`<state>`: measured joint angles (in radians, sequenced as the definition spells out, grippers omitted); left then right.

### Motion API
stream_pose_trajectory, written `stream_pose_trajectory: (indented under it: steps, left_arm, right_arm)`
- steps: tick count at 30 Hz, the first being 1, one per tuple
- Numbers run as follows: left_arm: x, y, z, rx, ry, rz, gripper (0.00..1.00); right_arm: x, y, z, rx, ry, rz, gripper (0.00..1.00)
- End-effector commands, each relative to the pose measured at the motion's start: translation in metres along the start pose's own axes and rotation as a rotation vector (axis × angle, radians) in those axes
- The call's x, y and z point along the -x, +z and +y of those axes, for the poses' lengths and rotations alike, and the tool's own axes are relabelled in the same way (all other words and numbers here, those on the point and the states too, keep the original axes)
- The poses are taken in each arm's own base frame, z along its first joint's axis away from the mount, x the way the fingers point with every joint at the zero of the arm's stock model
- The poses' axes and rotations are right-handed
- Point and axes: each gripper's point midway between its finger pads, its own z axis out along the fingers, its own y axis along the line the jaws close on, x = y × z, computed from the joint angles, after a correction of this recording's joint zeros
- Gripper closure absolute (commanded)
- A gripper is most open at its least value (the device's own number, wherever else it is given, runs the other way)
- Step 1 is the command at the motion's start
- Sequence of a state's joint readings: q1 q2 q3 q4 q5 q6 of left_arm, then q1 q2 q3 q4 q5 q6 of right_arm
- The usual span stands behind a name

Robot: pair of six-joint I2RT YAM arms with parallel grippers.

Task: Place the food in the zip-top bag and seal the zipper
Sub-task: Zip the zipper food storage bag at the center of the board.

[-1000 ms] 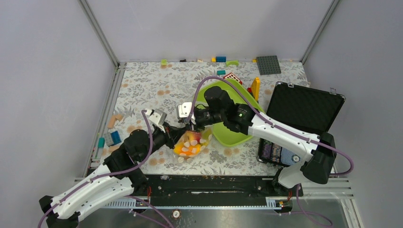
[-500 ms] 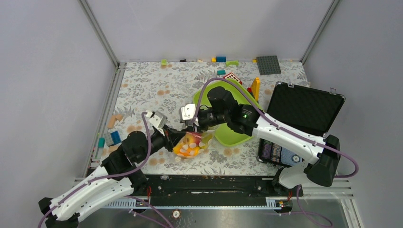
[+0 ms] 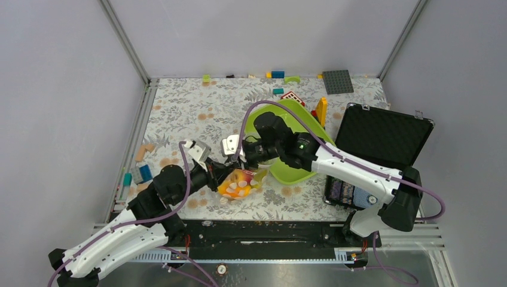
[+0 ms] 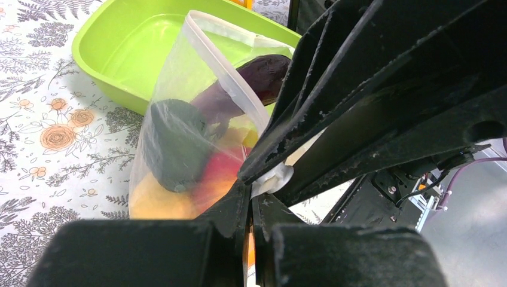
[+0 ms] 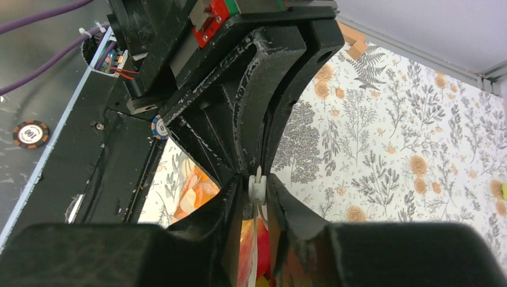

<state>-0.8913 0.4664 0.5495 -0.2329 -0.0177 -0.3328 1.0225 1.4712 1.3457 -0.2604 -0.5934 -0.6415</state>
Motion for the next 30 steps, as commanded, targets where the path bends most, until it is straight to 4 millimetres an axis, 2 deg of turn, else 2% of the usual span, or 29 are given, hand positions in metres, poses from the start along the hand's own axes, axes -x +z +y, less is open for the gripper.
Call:
stream_pose_trajectory:
  steps: [1, 9, 16, 22, 28, 30]
  left_arm:
    - [0.030, -0.003, -0.015, -0.065, 0.008, -0.108, 1.00]
    - [0.040, -0.017, -0.007, -0.034, -0.022, -0.219, 1.00]
    - [0.042, -0.027, 0.000, -0.009, -0.046, -0.269, 1.00]
    - [0.037, -0.027, 0.003, 0.006, -0.059, -0.256, 1.00]
    - [0.041, -0.029, 0.011, 0.051, -0.089, -0.275, 1.00]
    - [0.041, -0.032, 0.019, 0.096, -0.113, -0.285, 1.00]
  right_arm:
    - [0.019, 0.000, -0.001, 0.011, -0.014, -0.030, 0.79]
    - [0.003, -0.001, -0.013, -0.066, 0.006, 0.042, 0.88]
    - [-0.014, -0.010, -0.025, -0.157, 0.030, 0.129, 0.89]
    - [-0.026, -0.019, -0.031, -0.223, 0.028, 0.183, 0.90]
    - [-0.040, -0.029, -0.030, -0.245, 0.025, 0.226, 0.91]
    - [-0.045, -0.036, -0.028, -0.246, 0.040, 0.241, 0.91]
